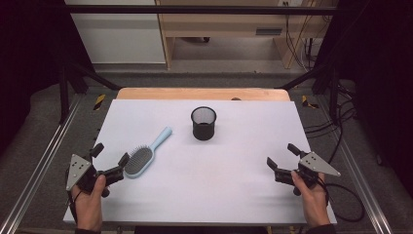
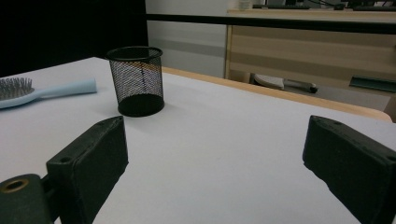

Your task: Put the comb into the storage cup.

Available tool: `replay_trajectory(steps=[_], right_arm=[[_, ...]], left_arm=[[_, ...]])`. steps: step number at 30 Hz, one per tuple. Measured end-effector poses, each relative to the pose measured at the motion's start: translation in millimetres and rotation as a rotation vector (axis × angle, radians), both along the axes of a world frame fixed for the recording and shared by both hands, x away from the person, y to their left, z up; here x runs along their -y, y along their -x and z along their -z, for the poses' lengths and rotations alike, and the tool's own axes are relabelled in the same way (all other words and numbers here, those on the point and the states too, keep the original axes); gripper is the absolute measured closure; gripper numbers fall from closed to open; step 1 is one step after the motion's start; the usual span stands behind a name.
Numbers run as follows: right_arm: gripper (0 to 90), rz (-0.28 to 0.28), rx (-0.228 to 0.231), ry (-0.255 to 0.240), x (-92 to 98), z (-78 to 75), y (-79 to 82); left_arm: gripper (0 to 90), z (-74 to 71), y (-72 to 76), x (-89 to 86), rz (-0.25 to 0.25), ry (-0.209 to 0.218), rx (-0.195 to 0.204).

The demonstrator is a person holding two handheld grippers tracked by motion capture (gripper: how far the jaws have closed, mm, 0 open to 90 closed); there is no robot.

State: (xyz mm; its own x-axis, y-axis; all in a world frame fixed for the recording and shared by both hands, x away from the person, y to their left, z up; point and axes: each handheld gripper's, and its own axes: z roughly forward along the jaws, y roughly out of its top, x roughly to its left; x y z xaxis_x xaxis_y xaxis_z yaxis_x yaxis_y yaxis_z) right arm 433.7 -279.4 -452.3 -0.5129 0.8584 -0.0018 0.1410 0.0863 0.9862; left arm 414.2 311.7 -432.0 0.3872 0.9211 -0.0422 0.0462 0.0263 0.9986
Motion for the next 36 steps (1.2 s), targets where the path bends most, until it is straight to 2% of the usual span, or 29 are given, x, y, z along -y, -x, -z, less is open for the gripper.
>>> replay_trajectory(steps=[5,10,16,18,24,30,36], right_arm=[[6.8,0.000,-0.007,0.002,0.7,0.9,-0.8],[6.5,-0.001,0.001,0.020,0.3,-0.5,3.4],[6.5,0.016,-0.013,-0.003,2.3,1.1,0.3],[6.5,0.011,-0.013,0.001,1.9,1.1,0.0],[6.5,0.008,-0.012,-0.002,1.7,0.7,0.0],[6.5,0.010,-0.012,-0.016,8.1,1.2,2.6],[6.5,0.013,-0.009,-0.027,11.5,0.7,0.5]], left_arm=[[2.4,0.3,-0.4,2.3,-0.013,0.000,-0.014],[2.7,-1.6,2.8,10.6,-0.024,0.013,-0.046],[3.5,-6.1,-5.1,37.8,-0.017,-0.042,-0.083],[3.9,-10.3,-9.9,49.5,0.002,-0.056,-0.087],[5.2,-14.9,-35.4,80.9,-0.002,-0.093,-0.106],[7.3,-11.1,-69.8,99.5,-0.064,-0.090,-0.153],[12.9,-5.1,-96.0,115.3,-0.138,-0.143,-0.197]])
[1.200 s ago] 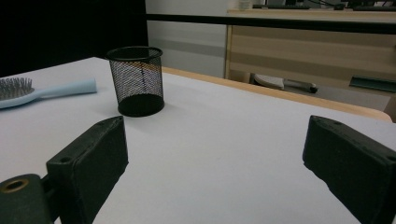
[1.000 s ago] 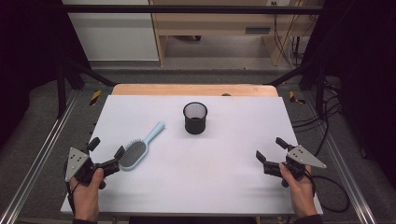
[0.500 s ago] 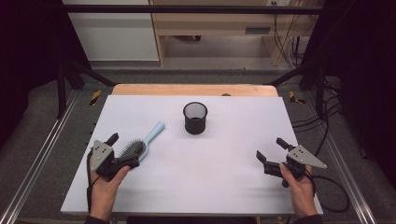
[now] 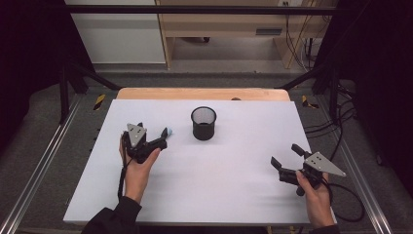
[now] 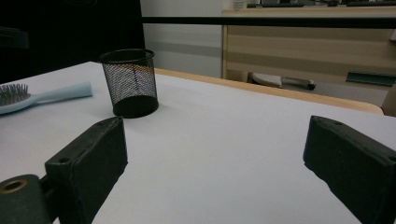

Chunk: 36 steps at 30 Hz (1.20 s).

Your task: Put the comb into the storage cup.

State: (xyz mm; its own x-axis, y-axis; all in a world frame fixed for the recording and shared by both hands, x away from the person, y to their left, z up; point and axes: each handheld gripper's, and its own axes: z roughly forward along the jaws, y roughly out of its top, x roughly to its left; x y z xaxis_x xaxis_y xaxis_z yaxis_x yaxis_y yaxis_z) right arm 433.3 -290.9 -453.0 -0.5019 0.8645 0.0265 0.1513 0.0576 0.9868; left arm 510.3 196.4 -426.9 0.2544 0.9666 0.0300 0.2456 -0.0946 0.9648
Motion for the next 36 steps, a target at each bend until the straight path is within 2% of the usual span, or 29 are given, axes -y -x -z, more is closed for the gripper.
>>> replay_trajectory(steps=[4,5,8,10,15,16,17,19,20,24,27,29,30,35,36], right_arm=[[6.5,-0.001,-0.003,0.004,-0.9,0.2,-0.4],[6.5,0.000,-0.004,0.004,-0.9,0.2,0.6],[6.5,0.002,0.000,0.004,0.2,0.1,1.2],[6.5,0.003,-0.002,0.002,0.9,0.1,1.5],[6.5,0.003,-0.005,0.003,-0.4,0.6,0.8],[6.5,0.003,-0.005,0.003,-0.4,0.6,0.8],[6.5,0.003,-0.003,0.008,-0.2,0.4,1.2],[6.5,0.004,-0.002,0.006,0.0,0.3,1.6],[6.7,0.004,-0.004,0.002,0.6,0.1,2.2],[6.8,0.002,-0.007,0.001,0.5,0.4,2.1],[6.8,-0.001,-0.007,0.004,0.0,0.8,1.7],[6.8,-0.003,-0.007,0.004,-0.1,0.7,1.8],[6.8,-0.004,-0.007,-0.001,0.2,0.5,1.9],[6.9,-0.005,-0.003,-0.009,1.5,0.0,1.9],[6.9,-0.006,-0.003,-0.012,1.9,0.0,2.2]], left_arm=[[17.6,5.2,-8.8,6.7,-0.005,-0.001,-0.027],[19.4,7.6,-13.6,7.6,-0.012,0.014,-0.054],[26.0,9.3,-19.4,7.4,-0.019,0.008,-0.089],[34.1,10.7,-22.2,7.3,-0.019,-0.009,-0.117],[59.0,14.6,-25.5,7.8,-0.003,0.016,-0.179],[65.9,14.6,-25.5,7.8,-0.003,0.016,-0.179],[72.6,15.8,-27.3,8.1,0.028,0.034,-0.201],[76.1,16.1,-28.1,8.3,0.031,0.039,-0.208],[84.3,15.9,-29.9,8.1,0.040,0.044,-0.220],[89.6,16.4,-35.2,7.7,0.023,0.033,-0.242],[90.0,20.0,-46.1,8.2,-0.008,0.006,-0.296],[90.0,20.6,-48.1,8.5,-0.013,0.005,-0.304],[90.0,20.9,-53.0,9.4,-0.018,0.004,-0.332],[90.0,19.1,-62.7,13.3,-0.044,-0.027,-0.358],[90.0,18.3,-67.3,13.4,-0.054,-0.038,-0.373]])
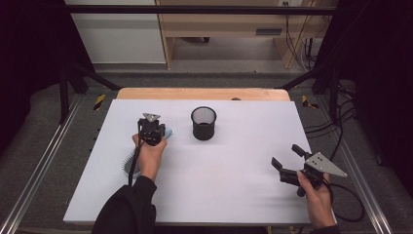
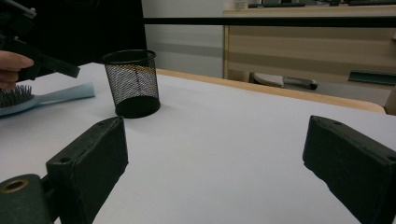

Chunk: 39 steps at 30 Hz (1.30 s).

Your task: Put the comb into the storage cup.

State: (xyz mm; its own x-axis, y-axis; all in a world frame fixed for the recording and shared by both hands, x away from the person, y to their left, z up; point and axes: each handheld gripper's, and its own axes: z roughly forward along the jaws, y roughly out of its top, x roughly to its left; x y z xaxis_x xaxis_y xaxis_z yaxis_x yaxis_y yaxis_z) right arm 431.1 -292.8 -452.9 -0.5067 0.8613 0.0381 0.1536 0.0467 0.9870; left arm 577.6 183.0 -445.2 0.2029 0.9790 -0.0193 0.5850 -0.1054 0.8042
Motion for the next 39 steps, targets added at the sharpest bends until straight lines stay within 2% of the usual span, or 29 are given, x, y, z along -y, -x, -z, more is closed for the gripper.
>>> replay_trajectory(steps=[5,12,18,21,27,30,32,35,36,39], right_arm=[[6.8,0.000,0.004,-0.006,1.3,-0.5,0.6],[6.9,0.004,0.001,-0.017,2.9,-0.6,0.7],[6.9,0.003,0.001,-0.018,3.3,-0.4,0.6],[6.8,0.004,0.003,-0.019,3.8,-0.7,0.8],[6.9,0.001,0.001,-0.020,4.2,-0.6,0.9],[6.9,-0.005,-0.003,-0.014,3.0,-0.3,0.7],[6.9,-0.005,-0.003,-0.010,2.6,-0.4,1.0],[6.9,-0.002,0.001,-0.013,3.2,-1.0,2.5],[6.9,-0.002,0.001,-0.013,3.2,-1.0,2.5],[6.9,0.002,0.000,-0.019,5.1,-0.8,2.2]], left_arm=[[90.0,-0.8,-11.9,-0.1,-0.011,-0.016,-0.054],[90.0,3.9,-21.6,0.3,0.005,-0.041,-0.129],[90.0,4.1,-25.5,-0.9,0.000,-0.049,-0.153],[90.0,3.7,-24.8,0.8,0.010,-0.043,-0.153],[90.0,-1.0,-13.7,15.6,0.075,-0.060,-0.152],[90.0,-0.7,-10.7,25.0,0.125,-0.077,-0.178],[90.0,1.0,-11.7,26.6,0.112,-0.107,-0.162],[90.0,0.2,-14.8,20.4,0.078,-0.070,-0.149],[90.0,0.2,-14.8,20.4,0.078,-0.070,-0.149],[90.0,-5.0,-15.1,11.6,0.060,-0.056,-0.112]])
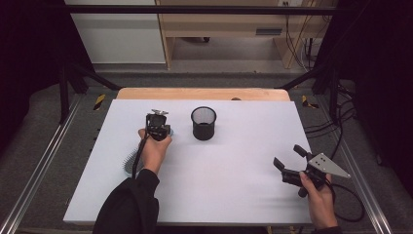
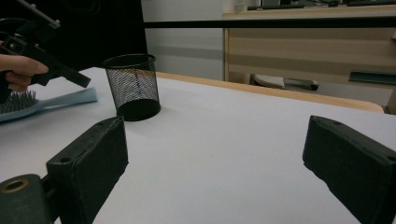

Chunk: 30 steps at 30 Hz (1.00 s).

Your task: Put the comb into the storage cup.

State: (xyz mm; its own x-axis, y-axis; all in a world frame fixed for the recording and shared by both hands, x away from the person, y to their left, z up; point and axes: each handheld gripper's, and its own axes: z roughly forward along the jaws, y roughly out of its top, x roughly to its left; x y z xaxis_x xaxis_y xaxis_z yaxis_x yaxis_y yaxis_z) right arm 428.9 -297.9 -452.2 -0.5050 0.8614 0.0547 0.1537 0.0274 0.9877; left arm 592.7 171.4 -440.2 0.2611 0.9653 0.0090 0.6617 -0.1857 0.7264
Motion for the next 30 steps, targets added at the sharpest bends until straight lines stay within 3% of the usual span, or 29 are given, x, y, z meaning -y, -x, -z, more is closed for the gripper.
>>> replay_trajectory(steps=[2,7,9,14,16,17,19,20,21,22,24,30], right_arm=[[6.9,-0.001,-0.003,0.002,-0.1,0.6,-1.0],[6.9,-0.006,-0.002,0.007,-1.1,0.1,-0.1],[6.9,-0.004,-0.003,0.005,-0.7,0.3,-0.1],[6.9,-0.004,-0.006,0.005,-0.7,0.8,-0.7],[6.9,-0.006,-0.006,0.009,-1.3,0.9,-0.7],[6.9,-0.006,-0.006,0.009,-1.3,0.9,-0.7],[6.9,-0.008,-0.005,0.010,-1.4,0.4,-0.3],[6.9,-0.008,-0.005,0.010,-1.4,0.4,-0.3],[6.9,-0.008,-0.006,0.010,-1.4,0.2,-0.2],[6.9,-0.007,-0.007,0.011,-1.5,0.2,-0.1],[6.9,-0.007,-0.005,0.012,-2.0,-0.2,0.2],[6.9,-0.009,0.001,0.015,-3.6,-1.7,2.3]], left_arm=[[90.0,0.2,-1.6,-5.3,-0.020,0.000,-0.004],[90.0,10.4,-9.6,-13.0,-0.034,-0.032,-0.068],[90.0,12.2,-11.9,-16.2,-0.038,-0.025,-0.090],[90.0,14.4,-9.4,-14.2,-0.010,-0.014,-0.109],[90.0,17.3,-2.7,-3.6,0.037,-0.029,-0.127],[90.0,17.3,-2.7,-3.6,0.037,-0.029,-0.127],[90.0,19.2,11.3,13.7,0.111,-0.056,-0.143],[90.0,19.2,11.3,13.7,0.111,-0.056,-0.143],[90.0,20.9,21.8,23.1,0.149,-0.052,-0.150],[90.0,20.9,21.8,23.1,0.149,-0.052,-0.150],[90.0,24.3,36.1,32.6,0.182,-0.037,-0.139],[90.0,26.1,54.9,38.3,0.203,0.001,-0.117]])
